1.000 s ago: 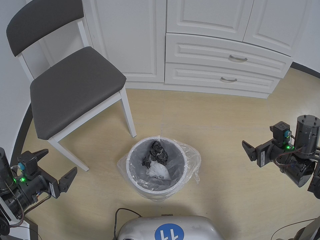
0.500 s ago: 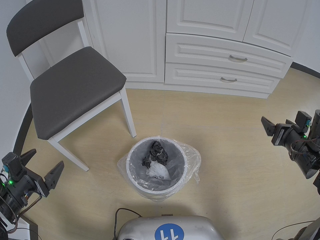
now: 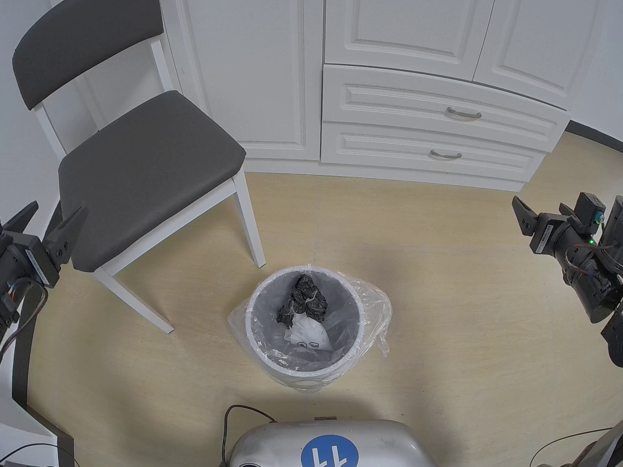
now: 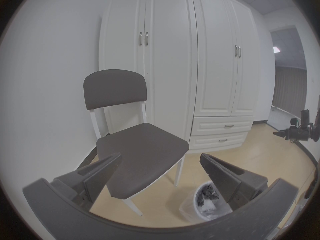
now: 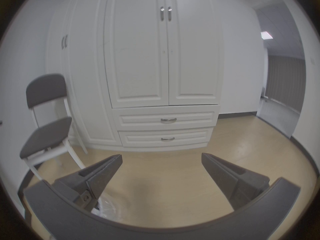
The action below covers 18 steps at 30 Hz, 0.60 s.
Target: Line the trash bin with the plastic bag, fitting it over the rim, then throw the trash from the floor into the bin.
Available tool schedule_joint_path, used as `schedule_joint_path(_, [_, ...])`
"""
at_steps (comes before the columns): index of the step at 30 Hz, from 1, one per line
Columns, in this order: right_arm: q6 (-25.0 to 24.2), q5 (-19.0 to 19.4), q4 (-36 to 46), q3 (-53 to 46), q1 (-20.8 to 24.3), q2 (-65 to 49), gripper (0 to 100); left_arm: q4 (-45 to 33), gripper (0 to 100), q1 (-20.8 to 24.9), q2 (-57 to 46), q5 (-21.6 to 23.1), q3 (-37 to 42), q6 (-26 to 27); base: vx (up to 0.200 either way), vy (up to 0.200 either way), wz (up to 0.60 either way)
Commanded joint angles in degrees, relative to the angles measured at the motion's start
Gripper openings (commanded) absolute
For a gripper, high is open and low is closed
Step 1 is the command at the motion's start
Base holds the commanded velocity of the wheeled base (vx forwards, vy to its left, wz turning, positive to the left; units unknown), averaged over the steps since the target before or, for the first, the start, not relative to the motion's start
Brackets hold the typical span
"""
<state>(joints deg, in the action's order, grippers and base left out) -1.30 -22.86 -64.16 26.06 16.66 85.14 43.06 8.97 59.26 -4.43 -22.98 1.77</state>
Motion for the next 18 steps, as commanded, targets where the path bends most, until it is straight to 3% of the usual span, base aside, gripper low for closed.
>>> schedule_joint_path(1, [3.5,3.6,8.8,4.5,-5.3,-1.5,100,-15.4,100,-2.4,-1.3,0.2,-13.4,2.6,0.000,0.000,0.00])
schedule_joint_path(4, [3.6,3.9,18.5,9.3,-5.7,-5.8,100,-28.7,100,-2.7,-3.0,0.3,-22.6,2.5,0.000,0.000,0.00])
schedule_joint_path(5, [3.6,4.3,27.0,13.3,-6.1,-8.6,100,-36.9,100,-2.7,-3.4,0.3,-29.0,2.4,0.000,0.000,0.00])
schedule_joint_path(6, [3.6,4.5,28.6,14.1,-6.2,-9.2,100,-38.2,100,-2.7,-3.5,0.4,-29.9,2.3,0.000,0.000,0.00])
schedule_joint_path(9, [3.3,6.9,46.1,23.2,-8.1,-14.5,100,-49.5,100,-2.7,-3.7,0.3,-39.4,2.3,0.000,0.000,0.00])
schedule_joint_path(14, [3.2,9.2,61.1,29.0,-10.7,-20.2,100,-56.9,100,-2.6,-7.7,0.3,-40.7,2.5,0.000,0.000,0.00])
schedule_joint_path(18, [3.5,12.3,67.0,29.4,-12.2,-26.1,100,-60.9,100,-2.3,-12.9,0.2,-39.6,2.6,0.000,0.000,0.00])
